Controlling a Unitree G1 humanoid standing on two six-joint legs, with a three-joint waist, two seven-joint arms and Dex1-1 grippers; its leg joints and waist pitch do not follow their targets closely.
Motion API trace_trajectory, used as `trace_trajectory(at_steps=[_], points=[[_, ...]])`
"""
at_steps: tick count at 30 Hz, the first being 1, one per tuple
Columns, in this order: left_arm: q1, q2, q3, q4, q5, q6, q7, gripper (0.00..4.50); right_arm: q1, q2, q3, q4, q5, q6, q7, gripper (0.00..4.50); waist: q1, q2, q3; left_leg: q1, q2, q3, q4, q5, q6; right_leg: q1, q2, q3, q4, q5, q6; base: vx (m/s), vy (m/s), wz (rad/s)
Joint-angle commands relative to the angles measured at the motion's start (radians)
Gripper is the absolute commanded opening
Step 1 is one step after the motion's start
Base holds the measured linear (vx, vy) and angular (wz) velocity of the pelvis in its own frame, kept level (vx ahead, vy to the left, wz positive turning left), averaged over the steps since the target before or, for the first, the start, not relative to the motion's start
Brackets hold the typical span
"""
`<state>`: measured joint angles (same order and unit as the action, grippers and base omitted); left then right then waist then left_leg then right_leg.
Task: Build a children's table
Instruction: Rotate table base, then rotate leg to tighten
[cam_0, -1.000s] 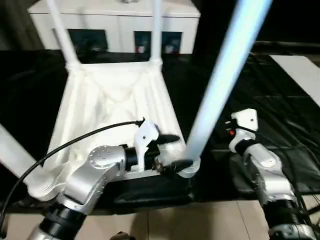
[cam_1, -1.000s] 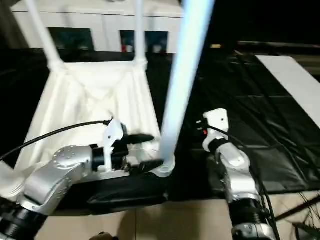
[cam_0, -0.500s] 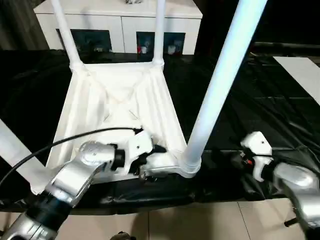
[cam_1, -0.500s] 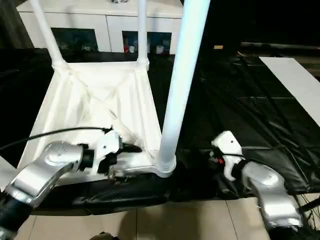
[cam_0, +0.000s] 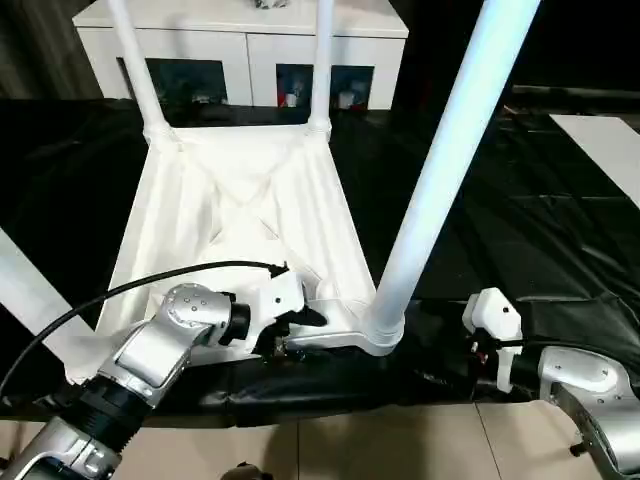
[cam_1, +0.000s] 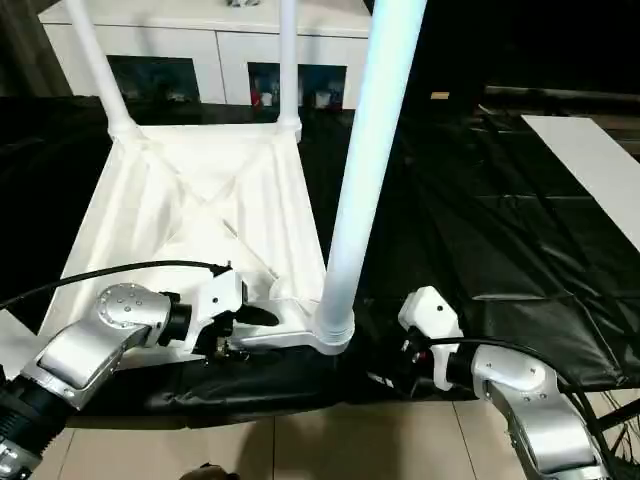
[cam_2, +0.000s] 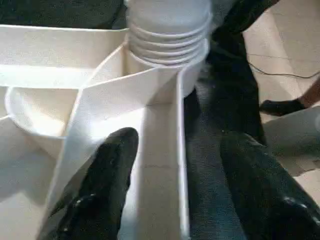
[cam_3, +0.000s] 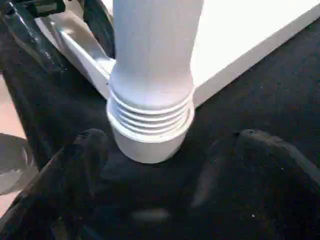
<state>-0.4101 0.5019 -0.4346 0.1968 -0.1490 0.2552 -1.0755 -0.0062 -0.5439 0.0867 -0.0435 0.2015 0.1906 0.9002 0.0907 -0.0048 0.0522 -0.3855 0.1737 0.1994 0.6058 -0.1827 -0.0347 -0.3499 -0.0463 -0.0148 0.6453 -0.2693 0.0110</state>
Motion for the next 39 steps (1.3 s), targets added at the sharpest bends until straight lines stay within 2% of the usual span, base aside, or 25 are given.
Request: trace_trajectory(at_steps=[1, 2, 4, 6, 8, 17, 19, 20, 23, 31, 34, 35, 37, 39], points=[[-0.017, 0.001, 0.010, 0.017, 0.021, 0.001, 0.012, 2.58, -0.015, -0.012, -0.018, -0.019, -0.005, 0.006, -0.013, 4.50, 0.003, -0.008, -0.052, 0.026, 0.069, -0.038, -0.077, -0.172, 0.036, 0.012, -0.100, 0.042, -0.085, -0.007, -0.228, 0.000, 0.000, 0.00], [-0.017, 0.001, 0.011, 0.016, 0.023, 0.010, 0.018, 2.44, -0.017, -0.010, -0.021, -0.016, -0.004, 0.007, -0.016, 4.50, 0.003, -0.007, -0.051, 0.026, 0.069, -0.038, -0.077, -0.170, 0.040, 0.012, -0.100, 0.042, -0.085, -0.001, -0.229, 0.000, 0.000, 0.00], [-0.016, 0.000, 0.007, 0.019, 0.028, 0.015, 0.022, 2.44, -0.023, -0.005, -0.028, -0.004, -0.013, 0.001, -0.033, 4.50, 0.002, -0.008, -0.051, 0.026, 0.068, -0.038, -0.076, -0.169, 0.044, 0.012, -0.100, 0.042, -0.085, -0.002, -0.229, 0.000, 0.000, 0.00], [-0.017, -0.002, 0.005, 0.024, 0.032, 0.009, 0.024, 2.15, -0.026, -0.003, -0.029, 0.002, -0.017, -0.003, -0.038, 4.50, 0.003, -0.009, -0.050, 0.026, 0.068, -0.038, -0.077, -0.172, 0.043, 0.012, -0.101, 0.042, -0.086, -0.018, -0.229, 0.000, 0.000, 0.00], [-0.018, -0.004, 0.003, 0.031, 0.041, 0.003, 0.025, 2.04, -0.029, -0.002, -0.028, 0.006, -0.018, -0.005, -0.042, 4.50, 0.002, -0.008, -0.049, 0.028, 0.069, -0.038, -0.078, -0.184, 0.037, 0.010, -0.099, 0.041, -0.088, -0.041, -0.226, 0.000, 0.000, 0.00], [-0.023, 0.030, -0.017, 0.017, 0.066, 0.033, -0.017, 1.22, -0.038, -0.008, -0.020, 0.012, -0.016, -0.011, -0.047, 4.50, 0.002, -0.008, -0.049, 0.027, 0.069, -0.039, -0.080, -0.191, 0.031, 0.010, -0.101, 0.042, -0.089, -0.056, -0.219, 0.000, 0.000, 0.00], [-0.020, 0.041, -0.023, 0.011, 0.071, 0.035, -0.029, 1.19, -0.038, -0.010, -0.020, 0.013, -0.016, -0.012, -0.046, 4.50, 0.000, -0.008, -0.050, 0.024, 0.069, -0.040, -0.081, -0.182, 0.032, 0.013, -0.100, 0.041, -0.087, -0.042, -0.221, 0.000, 0.000, 0.00], [-0.019, 0.047, -0.026, 0.007, 0.075, 0.037, -0.038, 0.94, -0.038, -0.011, -0.020, 0.014, -0.015, -0.013, -0.045, 4.50, -0.001, -0.008, -0.050, 0.026, 0.069, -0.039, -0.080, -0.179, 0.034, 0.011, -0.100, 0.041, -0.086, -0.034, -0.222, 0.000, 0.000, 0.00], [-0.009, 0.066, -0.032, -0.008, 0.082, 0.044, -0.058, 0.77, -0.038, -0.015, -0.019, 0.017, -0.013, -0.015, -0.041, 4.50, -0.001, -0.008, -0.050, 0.027, 0.068, -0.038, -0.078, -0.172, 0.041, 0.010, -0.099, 0.041, -0.085, -0.016, -0.227, 0.000, 0.000, 0.00], [0.007, 0.072, -0.016, -0.013, 0.089, 0.034, -0.038, 0.06, -0.048, -0.001, -0.019, 0.023, -0.002, -0.015, -0.044, 4.50, 0.000, -0.008, -0.048, 0.029, 0.069, -0.037, -0.080, -0.199, 0.033, 0.009, -0.101, 0.042, -0.090, -0.067, -0.228, 0.000, 0.000, 0.00], [0.010, 0.047, 0.010, -0.004, 0.083, 0.014, -0.008, 0.06, -0.055, 0.016, -0.023, 0.025, 0.013, -0.008, -0.049, 4.50, -0.001, -0.008, -0.046, 0.029, 0.069, -0.037, -0.082, -0.211, 0.026, 0.007, -0.102, 0.042, -0.092, -0.092, -0.223, 0.000, 0.000, 0.00], [0.005, 0.020, 0.028, 0.010, 0.075, 0.014, 0.023, 0.06, -0.063, 0.039, -0.035, 0.028, 0.046, 0.006, -0.052, 4.50, -0.001, -0.011, -0.046, 0.028, 0.069, -0.037, -0.082, -0.211, 0.025, 0.007, -0.102, 0.043, -0.092, -0.100, -0.222, 0.000, 0.000, 0.00], [-0.002, 0.002, 0.036, 0.022, 0.080, 0.015, 0.052, 0.06, -0.068, 0.047, -0.038, 0.031, 0.061, 0.009, -0.045, 4.50, -0.001, -0.014, -0.046, 0.029, 0.070, -0.037, -0.081, -0.213, 0.027, 0.007, -0.103, 0.042, -0.094, -0.110, -0.221, 0.000, 0.000, 0.00], [-0.012, -0.014, 0.037, 0.036, 0.088, 0.018, 0.072, 0.06, -0.072, 0.046, -0.033, 0.036, 0.073, 0.007, -0.023, 4.50, 0.000, -0.013, -0.047, 0.028, 0.069, -0.037, -0.081, -0.208, 0.027, 0.007, -0.103, 0.041, -0.095, -0.118, -0.216, 0.000, 0.000, 0.00]])
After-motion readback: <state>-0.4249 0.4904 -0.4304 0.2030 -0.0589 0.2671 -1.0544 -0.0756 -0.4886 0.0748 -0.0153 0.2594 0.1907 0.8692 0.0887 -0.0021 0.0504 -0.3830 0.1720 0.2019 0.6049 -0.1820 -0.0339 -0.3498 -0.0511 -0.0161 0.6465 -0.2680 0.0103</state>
